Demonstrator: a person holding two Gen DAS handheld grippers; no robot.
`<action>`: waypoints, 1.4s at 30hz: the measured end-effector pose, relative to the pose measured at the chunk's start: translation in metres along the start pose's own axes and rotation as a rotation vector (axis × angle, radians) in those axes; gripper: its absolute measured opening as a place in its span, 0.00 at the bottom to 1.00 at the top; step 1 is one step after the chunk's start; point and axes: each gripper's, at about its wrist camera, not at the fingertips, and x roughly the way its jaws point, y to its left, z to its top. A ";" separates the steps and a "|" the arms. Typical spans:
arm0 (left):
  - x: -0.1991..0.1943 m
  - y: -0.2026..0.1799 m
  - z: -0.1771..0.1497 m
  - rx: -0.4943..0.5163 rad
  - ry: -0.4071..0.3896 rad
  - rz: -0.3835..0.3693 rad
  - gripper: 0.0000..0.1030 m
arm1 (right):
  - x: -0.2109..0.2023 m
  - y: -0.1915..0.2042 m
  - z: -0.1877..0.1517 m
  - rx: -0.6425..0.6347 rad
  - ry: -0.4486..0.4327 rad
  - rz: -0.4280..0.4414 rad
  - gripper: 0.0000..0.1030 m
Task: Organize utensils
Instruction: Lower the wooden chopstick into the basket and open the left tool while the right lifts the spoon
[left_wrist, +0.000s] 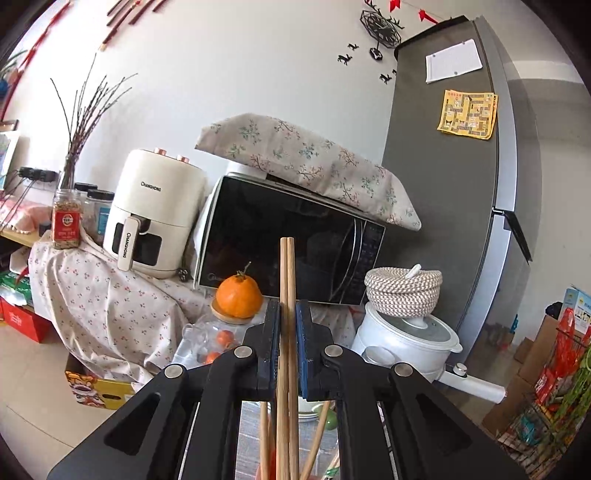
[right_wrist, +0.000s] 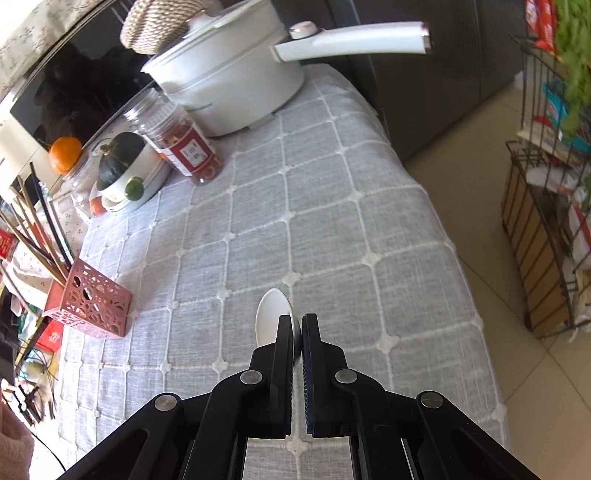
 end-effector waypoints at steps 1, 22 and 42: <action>0.000 0.001 -0.001 0.000 -0.012 0.006 0.08 | 0.000 0.002 0.000 -0.008 -0.005 0.001 0.03; 0.017 -0.001 -0.041 0.077 -0.037 0.065 0.09 | -0.012 0.045 0.011 -0.080 -0.089 0.034 0.03; -0.030 0.016 -0.029 0.170 0.515 0.132 0.52 | -0.038 0.138 0.030 -0.164 -0.244 0.157 0.03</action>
